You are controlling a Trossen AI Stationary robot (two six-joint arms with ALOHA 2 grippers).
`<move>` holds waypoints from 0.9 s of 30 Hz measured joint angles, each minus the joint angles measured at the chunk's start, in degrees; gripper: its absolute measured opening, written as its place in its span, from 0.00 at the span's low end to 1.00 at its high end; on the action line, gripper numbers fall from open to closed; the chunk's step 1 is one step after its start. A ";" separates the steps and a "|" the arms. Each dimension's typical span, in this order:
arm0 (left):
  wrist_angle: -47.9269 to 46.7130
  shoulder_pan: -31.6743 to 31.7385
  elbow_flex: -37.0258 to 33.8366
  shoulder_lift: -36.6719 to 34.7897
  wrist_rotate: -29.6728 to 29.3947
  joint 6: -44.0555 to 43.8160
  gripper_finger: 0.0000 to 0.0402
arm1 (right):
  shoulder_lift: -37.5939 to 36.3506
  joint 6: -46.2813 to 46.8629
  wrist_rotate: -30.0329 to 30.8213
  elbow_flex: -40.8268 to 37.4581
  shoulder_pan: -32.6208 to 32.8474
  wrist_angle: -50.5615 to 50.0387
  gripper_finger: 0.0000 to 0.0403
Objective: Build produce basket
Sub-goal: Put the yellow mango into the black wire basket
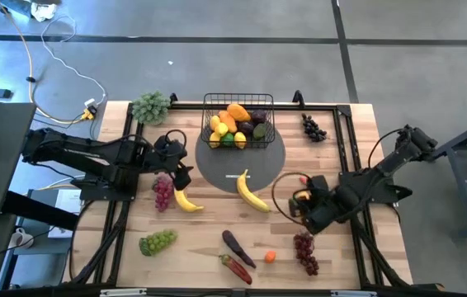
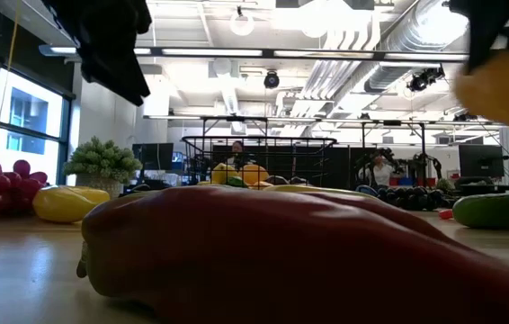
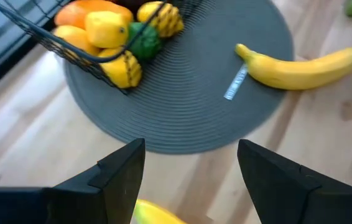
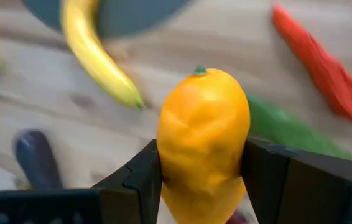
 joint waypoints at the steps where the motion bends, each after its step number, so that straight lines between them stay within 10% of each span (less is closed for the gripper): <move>1: 0.03 0.86 0.00 0.00 0.00 0.83 0.62 | 0.01 -1.57 1.35 0.29 -1.26 0.60 0.38; 13: 4.43 10.71 0.00 0.00 0.46 8.43 0.62 | 0.00 -31.67 9.77 4.67 -18.14 13.09 0.38; 27: 6.24 19.75 0.00 -0.02 0.72 8.23 0.62 | 0.00 -81.40 4.79 9.12 -41.07 39.58 0.38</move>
